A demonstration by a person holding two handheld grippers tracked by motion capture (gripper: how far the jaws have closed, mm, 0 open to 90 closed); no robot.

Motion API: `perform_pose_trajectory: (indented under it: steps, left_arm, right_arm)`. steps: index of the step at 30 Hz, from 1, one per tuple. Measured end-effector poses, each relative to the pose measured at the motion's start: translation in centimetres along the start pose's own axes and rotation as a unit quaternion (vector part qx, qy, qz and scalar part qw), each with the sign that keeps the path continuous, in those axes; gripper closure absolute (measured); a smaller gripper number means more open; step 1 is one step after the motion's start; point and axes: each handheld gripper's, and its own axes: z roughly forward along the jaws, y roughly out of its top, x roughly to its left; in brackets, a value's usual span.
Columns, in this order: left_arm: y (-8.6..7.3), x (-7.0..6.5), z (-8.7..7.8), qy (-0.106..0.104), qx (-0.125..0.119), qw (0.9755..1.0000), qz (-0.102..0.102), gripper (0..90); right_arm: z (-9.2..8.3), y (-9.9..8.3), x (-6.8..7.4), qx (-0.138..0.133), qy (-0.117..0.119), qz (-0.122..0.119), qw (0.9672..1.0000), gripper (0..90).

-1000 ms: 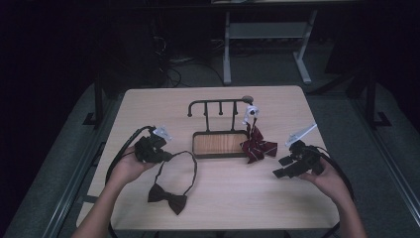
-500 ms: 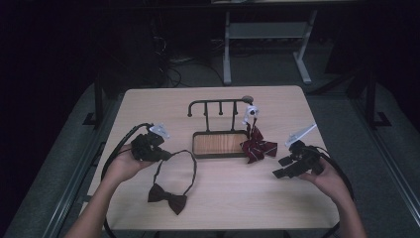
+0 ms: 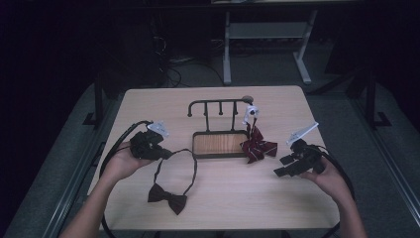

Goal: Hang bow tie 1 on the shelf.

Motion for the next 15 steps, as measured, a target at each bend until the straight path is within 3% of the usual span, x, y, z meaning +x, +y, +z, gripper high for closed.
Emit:
perform_pose_trajectory:
  steps: [15]
  left_arm:
    - [1.0,-0.4,-1.7,-0.006,-0.003,0.9999,0.012,89.9]
  right_arm:
    - [-0.3,-0.1,0.0,0.000,-0.003,0.005,1.0000,38.3]
